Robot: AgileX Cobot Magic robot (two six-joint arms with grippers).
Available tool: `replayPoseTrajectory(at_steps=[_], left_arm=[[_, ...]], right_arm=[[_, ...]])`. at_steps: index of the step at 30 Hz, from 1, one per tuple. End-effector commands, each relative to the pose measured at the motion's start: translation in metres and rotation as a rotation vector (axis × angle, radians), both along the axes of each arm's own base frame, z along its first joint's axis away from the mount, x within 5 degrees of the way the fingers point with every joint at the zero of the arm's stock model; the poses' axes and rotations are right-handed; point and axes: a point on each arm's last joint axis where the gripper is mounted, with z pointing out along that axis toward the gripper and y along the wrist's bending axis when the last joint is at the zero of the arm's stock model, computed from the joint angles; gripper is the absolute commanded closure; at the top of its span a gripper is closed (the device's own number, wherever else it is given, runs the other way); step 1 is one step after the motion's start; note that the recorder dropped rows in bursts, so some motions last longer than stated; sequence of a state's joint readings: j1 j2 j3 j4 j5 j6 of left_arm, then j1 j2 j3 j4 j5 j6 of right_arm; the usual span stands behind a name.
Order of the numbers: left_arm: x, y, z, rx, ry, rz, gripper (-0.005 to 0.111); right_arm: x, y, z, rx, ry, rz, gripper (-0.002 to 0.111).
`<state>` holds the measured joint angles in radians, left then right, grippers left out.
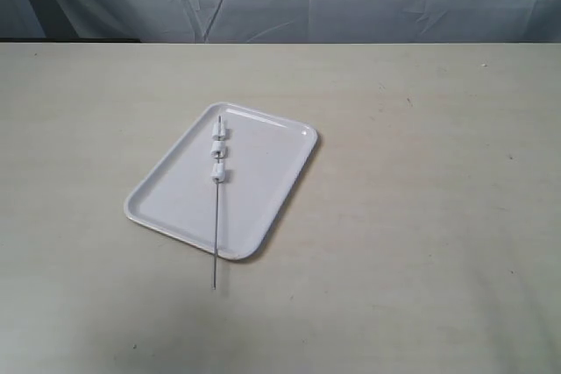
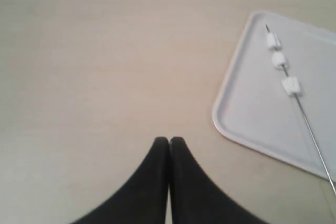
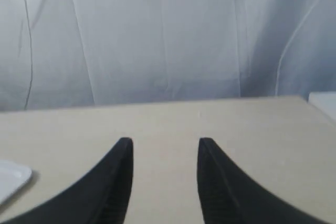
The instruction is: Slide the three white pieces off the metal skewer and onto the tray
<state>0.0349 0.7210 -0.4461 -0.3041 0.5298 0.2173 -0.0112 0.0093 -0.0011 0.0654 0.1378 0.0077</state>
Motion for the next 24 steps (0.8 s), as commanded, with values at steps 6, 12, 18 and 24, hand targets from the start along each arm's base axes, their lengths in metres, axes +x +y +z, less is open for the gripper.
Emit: replayPoseTrajectory(at_steps=[6,12,18,24], left_arm=[[0.03,-0.023,-0.029,-0.24,0.233,-0.17,0.107],[0.046,-0.033,-0.042,-0.367,0.283,-0.214,0.107],[0.055,-0.046,-0.048,-0.516,0.294,-0.332,0.107],[0.063,-0.049,-0.058,-0.572,0.315,-0.361,0.107]], right_arm=[[-0.009,-0.005,0.044,0.113,-0.51,-0.033,0.069],[-0.008,-0.002,0.043,0.373,-0.486,0.044,0.069],[-0.002,0.006,0.043,0.304,-0.297,0.096,0.069],[0.034,0.022,0.08,0.204,-0.124,0.253,0.069]])
